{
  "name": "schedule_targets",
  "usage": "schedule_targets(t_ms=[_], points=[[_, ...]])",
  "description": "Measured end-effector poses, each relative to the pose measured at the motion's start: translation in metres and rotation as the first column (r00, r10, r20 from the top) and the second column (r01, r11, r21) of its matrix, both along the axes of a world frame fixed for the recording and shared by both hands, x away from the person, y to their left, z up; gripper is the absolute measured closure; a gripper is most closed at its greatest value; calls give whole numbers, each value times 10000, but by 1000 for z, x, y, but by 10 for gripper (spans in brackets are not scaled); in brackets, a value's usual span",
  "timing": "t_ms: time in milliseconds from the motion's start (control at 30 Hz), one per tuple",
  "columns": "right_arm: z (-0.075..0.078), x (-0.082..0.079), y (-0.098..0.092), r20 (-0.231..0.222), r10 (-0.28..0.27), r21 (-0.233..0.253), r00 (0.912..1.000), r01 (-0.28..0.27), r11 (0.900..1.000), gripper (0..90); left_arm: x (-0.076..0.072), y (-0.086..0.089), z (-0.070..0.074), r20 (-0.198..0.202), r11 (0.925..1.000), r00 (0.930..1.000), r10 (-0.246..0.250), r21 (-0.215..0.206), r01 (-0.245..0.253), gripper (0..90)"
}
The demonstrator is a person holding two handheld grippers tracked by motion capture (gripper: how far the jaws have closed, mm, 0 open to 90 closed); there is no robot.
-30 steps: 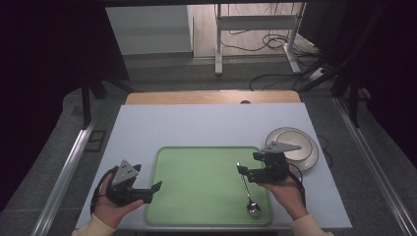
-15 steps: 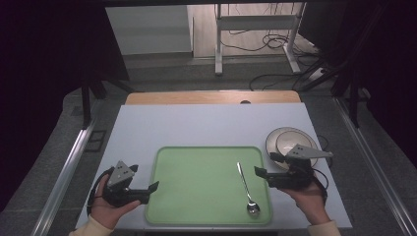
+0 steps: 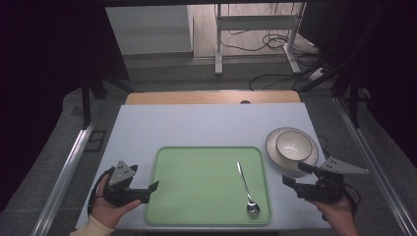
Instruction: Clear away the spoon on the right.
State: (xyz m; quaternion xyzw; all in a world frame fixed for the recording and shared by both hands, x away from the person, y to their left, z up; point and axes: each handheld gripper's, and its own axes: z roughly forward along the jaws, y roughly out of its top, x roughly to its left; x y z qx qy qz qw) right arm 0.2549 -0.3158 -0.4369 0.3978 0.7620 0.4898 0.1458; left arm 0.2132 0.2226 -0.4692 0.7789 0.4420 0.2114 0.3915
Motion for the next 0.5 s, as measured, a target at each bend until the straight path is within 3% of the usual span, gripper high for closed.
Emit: schedule_targets(t_ms=[267, 500], points=[[2, 1, 9, 136, 311, -278, 9994, -307, 9991, 179, 0, 0, -1, -50, 9999, 9999, 132, 29, -132, 107], [1, 1, 11, 207, 263, -373, 9994, -255, 9990, 179, -1, 1, 1, 26, 9999, 9999, 142, 21, -142, 104]])
